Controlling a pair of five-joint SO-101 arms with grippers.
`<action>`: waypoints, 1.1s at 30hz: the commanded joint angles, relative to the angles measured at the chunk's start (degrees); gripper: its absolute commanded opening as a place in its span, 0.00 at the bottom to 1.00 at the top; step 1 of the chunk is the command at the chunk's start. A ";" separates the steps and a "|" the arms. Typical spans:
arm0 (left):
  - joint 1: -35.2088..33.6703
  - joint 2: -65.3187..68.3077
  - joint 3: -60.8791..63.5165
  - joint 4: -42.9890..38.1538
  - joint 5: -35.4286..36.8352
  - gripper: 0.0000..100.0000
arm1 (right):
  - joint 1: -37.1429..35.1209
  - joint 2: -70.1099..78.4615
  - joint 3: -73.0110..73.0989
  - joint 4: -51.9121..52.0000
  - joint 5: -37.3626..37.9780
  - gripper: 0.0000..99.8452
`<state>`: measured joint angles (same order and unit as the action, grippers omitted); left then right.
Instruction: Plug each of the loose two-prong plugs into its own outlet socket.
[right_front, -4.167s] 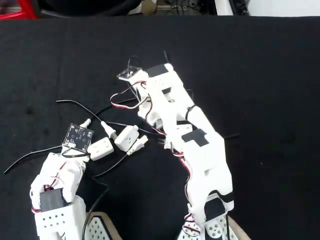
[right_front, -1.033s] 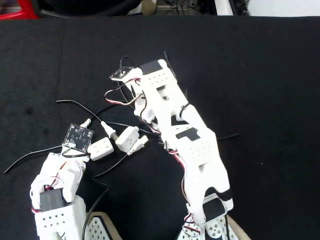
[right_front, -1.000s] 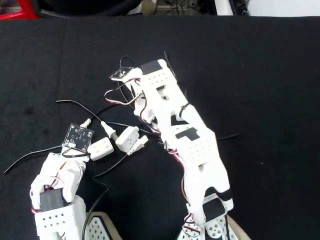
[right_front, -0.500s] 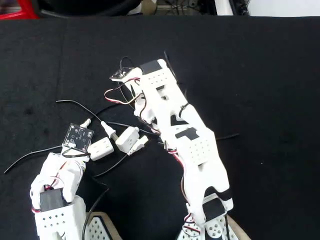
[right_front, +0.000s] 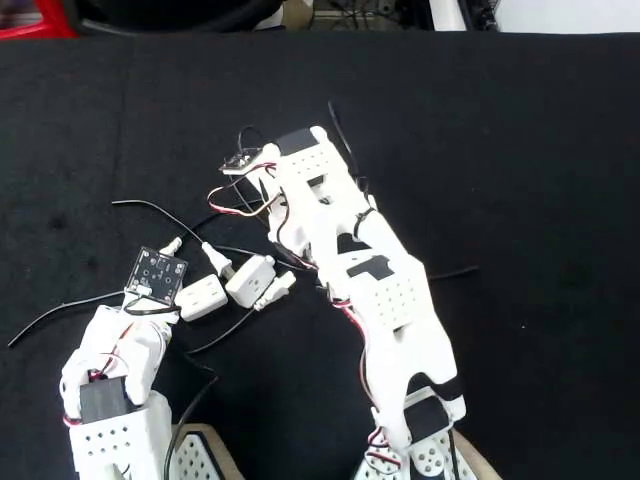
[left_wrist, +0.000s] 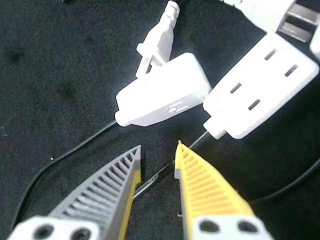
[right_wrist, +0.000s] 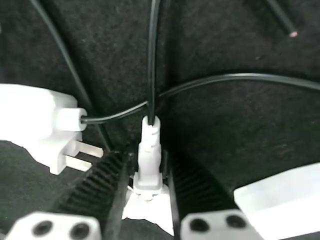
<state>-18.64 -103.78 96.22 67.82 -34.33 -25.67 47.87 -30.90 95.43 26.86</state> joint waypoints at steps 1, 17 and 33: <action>-0.57 -0.44 0.84 -0.97 -0.44 0.12 | -1.05 -0.66 -0.75 0.26 -0.44 0.02; -0.57 -0.44 0.84 -0.97 -0.44 0.12 | -0.70 -0.48 -4.62 2.55 -0.79 0.10; -0.57 -0.44 0.84 -0.97 -0.44 0.12 | -0.79 -0.48 -5.14 2.46 -0.44 0.01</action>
<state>-18.64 -103.78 96.22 67.82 -34.33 -25.76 47.96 -33.10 97.19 26.68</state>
